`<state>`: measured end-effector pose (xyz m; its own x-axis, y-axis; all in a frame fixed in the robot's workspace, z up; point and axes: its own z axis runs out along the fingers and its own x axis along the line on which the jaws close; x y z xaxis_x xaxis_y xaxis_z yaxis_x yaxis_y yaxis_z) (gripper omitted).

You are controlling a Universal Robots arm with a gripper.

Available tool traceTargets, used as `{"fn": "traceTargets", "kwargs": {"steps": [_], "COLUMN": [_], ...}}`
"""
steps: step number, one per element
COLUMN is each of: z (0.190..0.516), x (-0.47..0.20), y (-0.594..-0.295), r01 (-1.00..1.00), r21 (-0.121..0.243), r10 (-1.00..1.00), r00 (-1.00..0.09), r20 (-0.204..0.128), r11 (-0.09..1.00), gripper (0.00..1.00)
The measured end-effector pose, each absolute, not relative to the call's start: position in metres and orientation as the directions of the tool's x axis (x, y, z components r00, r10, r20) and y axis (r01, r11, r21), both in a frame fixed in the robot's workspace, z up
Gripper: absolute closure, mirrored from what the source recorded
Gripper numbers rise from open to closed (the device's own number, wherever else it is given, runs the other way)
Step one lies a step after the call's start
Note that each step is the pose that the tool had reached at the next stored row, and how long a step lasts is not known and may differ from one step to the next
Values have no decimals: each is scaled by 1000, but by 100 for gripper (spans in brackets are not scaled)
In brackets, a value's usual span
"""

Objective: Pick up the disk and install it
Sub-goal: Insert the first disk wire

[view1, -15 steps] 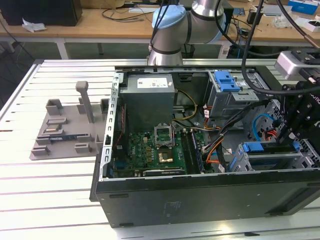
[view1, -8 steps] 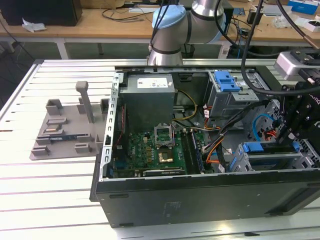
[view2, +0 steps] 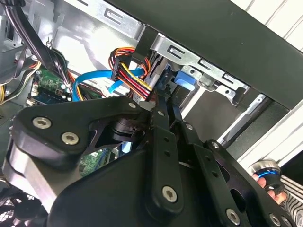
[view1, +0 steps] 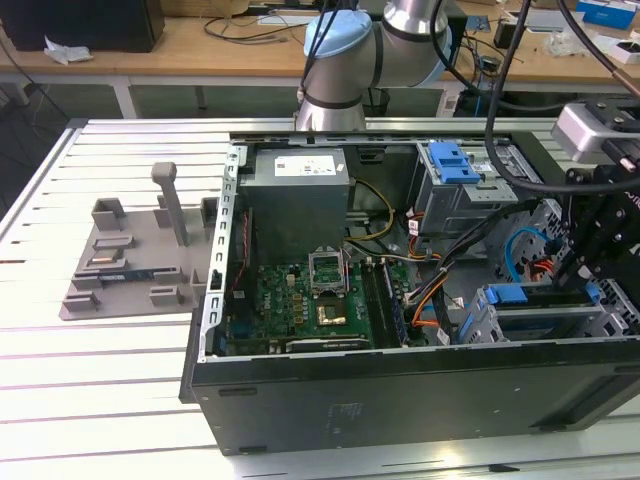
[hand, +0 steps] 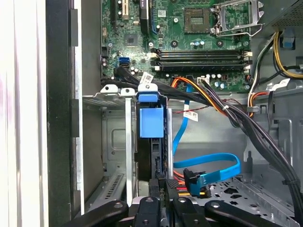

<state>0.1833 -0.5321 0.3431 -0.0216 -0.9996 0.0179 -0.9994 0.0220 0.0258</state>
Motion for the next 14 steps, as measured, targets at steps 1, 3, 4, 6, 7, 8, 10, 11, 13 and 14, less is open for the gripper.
{"fn": "traceTargets", "kwargs": {"steps": [1,3,4,6,7,8,10,11,13,14], "z": [343,342,342,341,340,335,335,334,334,334], "x": [183,183,183,183,183,183,183,183,183,183], "y": [-532,-532,-532,-532,-532,-533,-533,-533,-533,-533], "r01": [-999,-999,-999,-999,-999,-999,-999,-999,-999,-999], "r21": [26,26,26,26,26,27,27,28,27,27], "r10": [-1000,-1000,-1000,-1000,-1000,-1000,-1000,-1000,-1000,-1000], "r00": [-22,-22,-22,-22,-22,-22,-22,-22,-22,-22], "r20": [16,13,11,9,8,9,8,6,7,8], "r11": [22,22,22,22,22,22,22,22,22,22], "gripper": [83,83,83,83,83,83,83,82,82,76]}}
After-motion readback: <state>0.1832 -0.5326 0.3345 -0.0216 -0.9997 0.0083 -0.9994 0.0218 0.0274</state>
